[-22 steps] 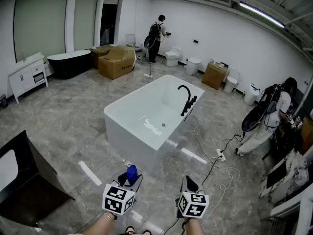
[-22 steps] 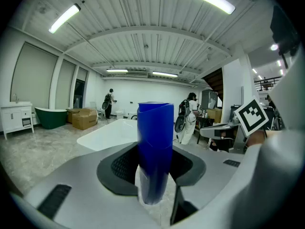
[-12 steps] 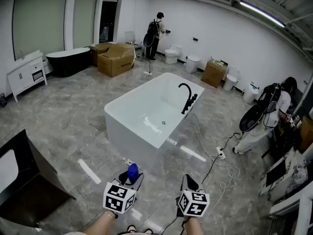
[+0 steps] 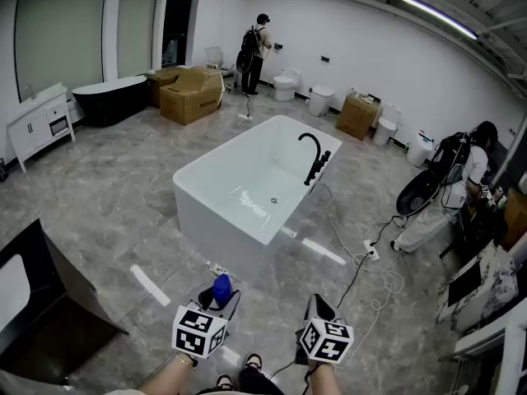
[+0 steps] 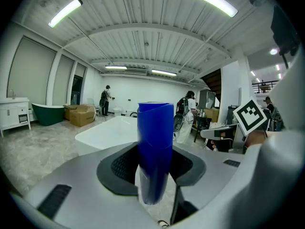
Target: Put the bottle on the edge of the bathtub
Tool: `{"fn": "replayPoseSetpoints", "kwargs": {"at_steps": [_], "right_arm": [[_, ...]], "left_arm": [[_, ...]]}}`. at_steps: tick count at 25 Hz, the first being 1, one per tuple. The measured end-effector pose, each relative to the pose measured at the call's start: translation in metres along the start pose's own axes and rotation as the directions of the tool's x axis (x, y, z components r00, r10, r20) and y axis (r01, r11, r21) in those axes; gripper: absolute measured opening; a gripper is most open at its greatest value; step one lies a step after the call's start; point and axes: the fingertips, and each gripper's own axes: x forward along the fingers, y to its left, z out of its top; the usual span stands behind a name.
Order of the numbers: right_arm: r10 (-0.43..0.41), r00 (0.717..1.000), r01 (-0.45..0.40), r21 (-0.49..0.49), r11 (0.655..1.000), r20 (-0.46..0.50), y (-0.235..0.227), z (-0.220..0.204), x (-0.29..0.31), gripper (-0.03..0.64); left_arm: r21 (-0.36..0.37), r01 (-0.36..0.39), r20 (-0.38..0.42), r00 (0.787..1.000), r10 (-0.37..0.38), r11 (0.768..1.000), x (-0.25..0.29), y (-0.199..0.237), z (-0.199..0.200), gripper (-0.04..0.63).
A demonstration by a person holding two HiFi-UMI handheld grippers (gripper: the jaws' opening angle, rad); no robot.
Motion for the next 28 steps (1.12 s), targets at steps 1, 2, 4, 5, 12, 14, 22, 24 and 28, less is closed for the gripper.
{"fn": "replayPoseSetpoints", "kwargs": {"at_steps": [1, 2, 4, 5, 12, 14, 22, 24, 28], "right_arm": [[-0.002, 1.0, 0.002, 0.001, 1.0, -0.003, -0.001, 0.0, 0.001, 0.026], [-0.003, 1.0, 0.003, 0.002, 1.0, -0.005, -0.001, 0.0, 0.002, 0.026], [-0.005, 1.0, 0.005, 0.005, 1.0, -0.009, -0.004, 0.001, 0.007, 0.026], [-0.006, 1.0, 0.006, 0.007, 1.0, -0.011, -0.007, 0.001, 0.01, 0.026], [-0.014, 1.0, 0.015, 0.025, 1.0, -0.013, -0.023, 0.016, 0.043, 0.026], [-0.007, 1.0, 0.007, 0.029, 1.0, -0.013, -0.026, 0.022, 0.055, 0.026], [0.023, 1.0, -0.023, 0.041, 0.999, 0.012, -0.046, 0.066, 0.113, 0.026], [0.032, 0.999, -0.032, 0.04, 0.999, 0.017, -0.051, 0.076, 0.123, 0.026], [0.042, 0.999, -0.043, 0.061, 0.997, 0.02, -0.063, 0.086, 0.145, 0.026]], "left_arm": [[-0.003, -0.002, -0.002, 1.0, 0.002, 1.0, 0.001, 0.001, 0.0, 0.17], [-0.006, -0.004, -0.003, 1.0, 0.004, 1.0, 0.003, 0.003, 0.0, 0.17], [-0.01, -0.005, -0.004, 1.0, 0.005, 1.0, 0.008, 0.004, 0.002, 0.17], [-0.011, -0.004, -0.005, 1.0, 0.004, 1.0, 0.011, 0.005, 0.003, 0.17], [-0.022, -0.001, -0.014, 1.0, 0.001, 1.0, 0.046, 0.015, 0.011, 0.17], [-0.03, -0.004, -0.011, 1.0, 0.004, 1.0, 0.058, 0.02, 0.016, 0.17], [-0.011, -0.012, 0.019, 1.0, 0.012, 1.0, 0.117, 0.033, 0.051, 0.17], [-0.008, -0.015, 0.029, 0.999, 0.015, 1.0, 0.13, 0.035, 0.061, 0.17], [0.005, -0.01, 0.027, 1.0, 0.01, 1.0, 0.153, 0.036, 0.07, 0.17]]}}
